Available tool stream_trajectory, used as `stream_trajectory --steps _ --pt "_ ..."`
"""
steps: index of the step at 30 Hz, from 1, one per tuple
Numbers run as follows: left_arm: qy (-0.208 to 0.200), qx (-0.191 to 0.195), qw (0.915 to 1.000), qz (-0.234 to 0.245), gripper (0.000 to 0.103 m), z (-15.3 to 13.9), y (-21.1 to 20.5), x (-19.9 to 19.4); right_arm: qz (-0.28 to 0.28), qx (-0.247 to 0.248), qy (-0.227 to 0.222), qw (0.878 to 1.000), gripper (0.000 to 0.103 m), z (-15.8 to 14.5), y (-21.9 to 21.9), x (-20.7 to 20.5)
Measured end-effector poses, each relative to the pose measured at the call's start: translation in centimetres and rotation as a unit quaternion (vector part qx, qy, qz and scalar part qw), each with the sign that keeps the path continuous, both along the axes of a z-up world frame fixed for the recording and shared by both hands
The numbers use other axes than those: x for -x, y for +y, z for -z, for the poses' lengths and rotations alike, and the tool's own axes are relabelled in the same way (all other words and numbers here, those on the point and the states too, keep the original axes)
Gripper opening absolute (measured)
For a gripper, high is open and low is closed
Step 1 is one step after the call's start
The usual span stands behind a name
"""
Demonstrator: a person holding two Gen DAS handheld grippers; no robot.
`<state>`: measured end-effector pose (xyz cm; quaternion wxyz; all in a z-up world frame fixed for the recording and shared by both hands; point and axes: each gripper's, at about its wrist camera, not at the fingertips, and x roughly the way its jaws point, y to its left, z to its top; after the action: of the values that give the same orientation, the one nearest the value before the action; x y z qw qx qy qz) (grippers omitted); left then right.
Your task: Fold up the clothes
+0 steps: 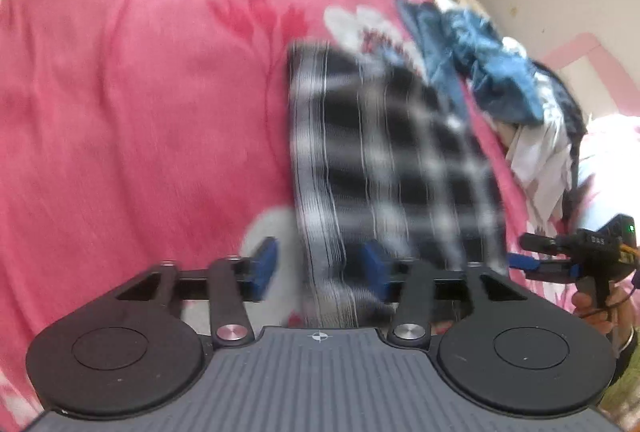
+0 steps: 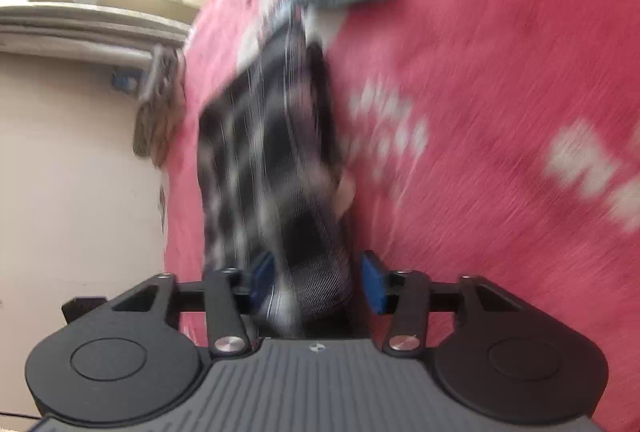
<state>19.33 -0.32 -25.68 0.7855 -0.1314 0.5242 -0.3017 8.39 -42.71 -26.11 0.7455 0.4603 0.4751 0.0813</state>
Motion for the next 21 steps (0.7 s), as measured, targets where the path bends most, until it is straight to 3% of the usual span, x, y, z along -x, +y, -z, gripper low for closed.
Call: stream_trajectory --steps 3,7,9,16,21 --pt "0.002 0.021 0.9997 -0.014 0.061 0.8 0.0 -1.5 0.012 0.005 -0.021 1.0 0.06 -0.4 -2.6 0.1" --pt "0.03 0.028 0.9991 -0.005 0.061 3.5 -1.3 -3.5 -0.001 -0.013 -0.018 1.0 0.06 2.3 -2.9 -2.0" --pt "0.02 0.042 0.9989 0.003 0.06 4.1 -1.7 -4.0 -0.011 -0.024 -0.02 0.999 0.061 3.5 -2.3 -3.5" --pt "0.048 0.111 0.9927 0.009 0.06 5.8 -2.3 -7.1 -0.023 -0.111 -0.053 0.992 0.055 5.9 -2.2 -8.1" --pt "0.047 0.128 0.9902 0.031 0.058 6.1 -2.9 -7.4 -0.079 -0.121 -0.055 0.988 0.052 6.2 -1.4 -10.5"
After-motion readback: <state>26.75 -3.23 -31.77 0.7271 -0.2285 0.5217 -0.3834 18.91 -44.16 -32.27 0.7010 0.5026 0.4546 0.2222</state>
